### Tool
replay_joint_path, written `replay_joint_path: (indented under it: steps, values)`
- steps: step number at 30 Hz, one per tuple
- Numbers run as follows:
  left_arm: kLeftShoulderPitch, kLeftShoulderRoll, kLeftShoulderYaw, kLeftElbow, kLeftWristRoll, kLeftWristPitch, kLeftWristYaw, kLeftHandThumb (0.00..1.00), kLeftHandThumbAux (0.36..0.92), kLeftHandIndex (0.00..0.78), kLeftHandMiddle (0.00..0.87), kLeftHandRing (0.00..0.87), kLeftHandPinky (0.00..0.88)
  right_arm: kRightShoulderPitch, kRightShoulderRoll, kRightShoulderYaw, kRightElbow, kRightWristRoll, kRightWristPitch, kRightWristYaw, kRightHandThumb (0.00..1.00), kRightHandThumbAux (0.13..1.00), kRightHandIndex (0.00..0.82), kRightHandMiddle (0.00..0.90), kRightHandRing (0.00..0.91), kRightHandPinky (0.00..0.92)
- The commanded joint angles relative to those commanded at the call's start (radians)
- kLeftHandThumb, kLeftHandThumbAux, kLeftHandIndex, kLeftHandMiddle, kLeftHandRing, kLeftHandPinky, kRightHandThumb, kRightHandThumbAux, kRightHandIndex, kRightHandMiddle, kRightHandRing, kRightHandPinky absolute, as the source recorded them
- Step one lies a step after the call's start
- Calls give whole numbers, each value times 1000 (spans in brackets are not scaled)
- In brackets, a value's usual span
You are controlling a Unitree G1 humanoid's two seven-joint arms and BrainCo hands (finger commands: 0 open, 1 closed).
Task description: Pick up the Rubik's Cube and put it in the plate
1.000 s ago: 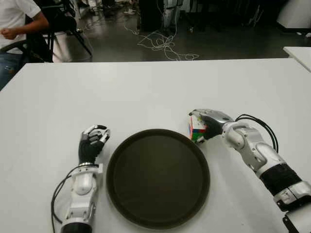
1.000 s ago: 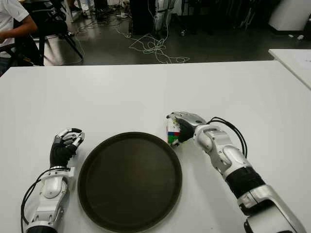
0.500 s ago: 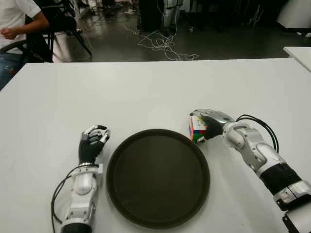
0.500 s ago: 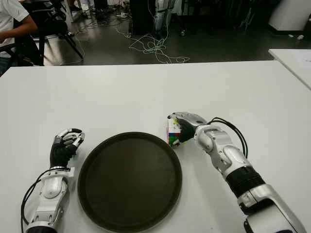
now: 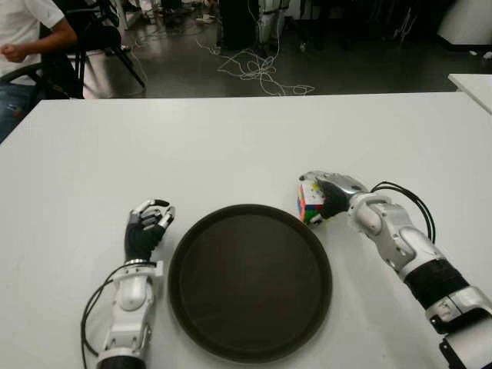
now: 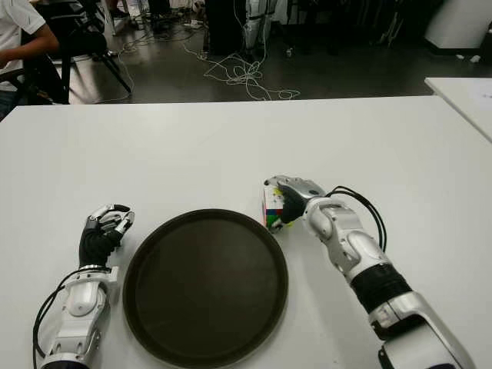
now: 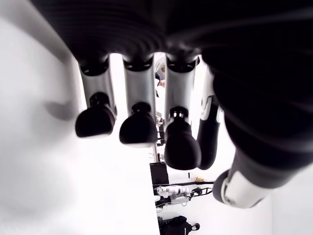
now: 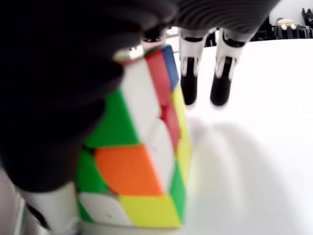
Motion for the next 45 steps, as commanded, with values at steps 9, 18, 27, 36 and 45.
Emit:
replay_joint_path:
  steps: [9, 18, 27, 36, 45]
  values:
    - [-4, 1, 3, 2, 0, 9, 5, 705, 707, 443, 802, 818, 795, 21, 38, -30, -32, -1, 59, -104, 138, 841, 554, 707, 732, 740]
    - [-9, 1, 6, 5, 1, 23, 10, 705, 707, 443, 808, 823, 803, 40, 78, -50, -72, -18, 147, -220, 211, 805, 636, 772, 790, 789]
    - [-10, 7, 1, 8, 7, 12, 6, 703, 707, 443, 806, 823, 801, 51, 90, -62, -93, 0, 156, -268, 220, 826, 635, 767, 786, 776]
    - [-13, 6, 2, 15, 2, 2, 8, 704, 707, 443, 810, 825, 802, 64, 105, -84, -119, 26, 160, -278, 224, 853, 639, 770, 790, 784]
    - [-10, 2, 1, 7, 5, 10, 14, 706, 706, 443, 811, 824, 802, 73, 108, -97, -133, 32, 157, -288, 245, 849, 669, 784, 797, 794]
